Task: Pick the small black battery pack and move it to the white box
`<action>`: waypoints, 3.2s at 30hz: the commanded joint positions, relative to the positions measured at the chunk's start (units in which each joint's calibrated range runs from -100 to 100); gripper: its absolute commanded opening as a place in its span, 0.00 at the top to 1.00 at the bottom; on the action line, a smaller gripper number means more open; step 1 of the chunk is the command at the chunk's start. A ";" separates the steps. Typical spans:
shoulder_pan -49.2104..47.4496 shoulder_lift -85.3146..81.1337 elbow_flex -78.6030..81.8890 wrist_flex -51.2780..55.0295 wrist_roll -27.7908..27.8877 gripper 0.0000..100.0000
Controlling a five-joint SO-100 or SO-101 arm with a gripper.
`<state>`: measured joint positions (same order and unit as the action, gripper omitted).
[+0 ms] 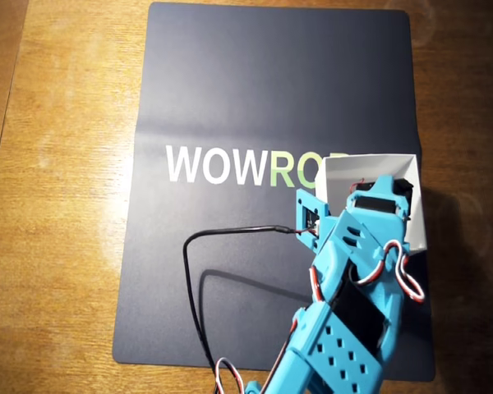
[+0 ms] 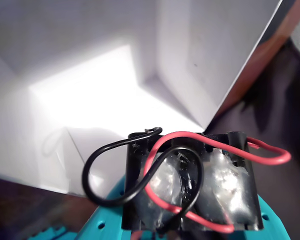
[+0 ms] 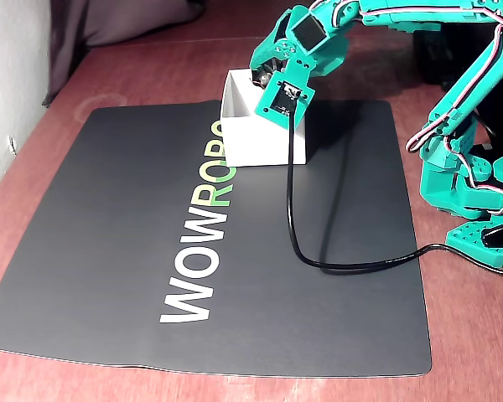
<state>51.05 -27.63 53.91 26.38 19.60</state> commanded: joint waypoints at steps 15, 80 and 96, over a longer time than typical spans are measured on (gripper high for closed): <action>-0.55 -0.30 -0.89 -0.62 1.51 0.86; -51.11 -39.58 15.43 24.10 -15.06 0.83; -56.15 -50.72 24.50 24.71 -22.07 0.84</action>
<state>-4.08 -73.39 75.09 50.72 -2.68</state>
